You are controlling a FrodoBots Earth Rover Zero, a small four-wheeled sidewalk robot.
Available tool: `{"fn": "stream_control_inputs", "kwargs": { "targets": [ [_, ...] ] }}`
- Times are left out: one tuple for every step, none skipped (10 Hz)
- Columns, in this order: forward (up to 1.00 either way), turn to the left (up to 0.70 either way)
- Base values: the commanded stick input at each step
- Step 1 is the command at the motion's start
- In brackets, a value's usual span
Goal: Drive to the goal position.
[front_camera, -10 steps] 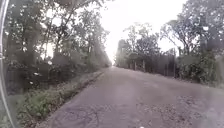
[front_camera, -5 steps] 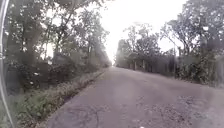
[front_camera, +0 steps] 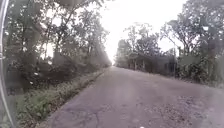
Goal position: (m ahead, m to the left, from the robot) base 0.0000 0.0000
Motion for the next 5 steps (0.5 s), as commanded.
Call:
{"fn": "stream_control_inputs", "kwargs": {
  "targets": [
    [0.10,0.01],
    [0.10,0.01],
    [0.10,0.01],
    [0.10,0.01],
    [0.10,0.01]
  ]
}}
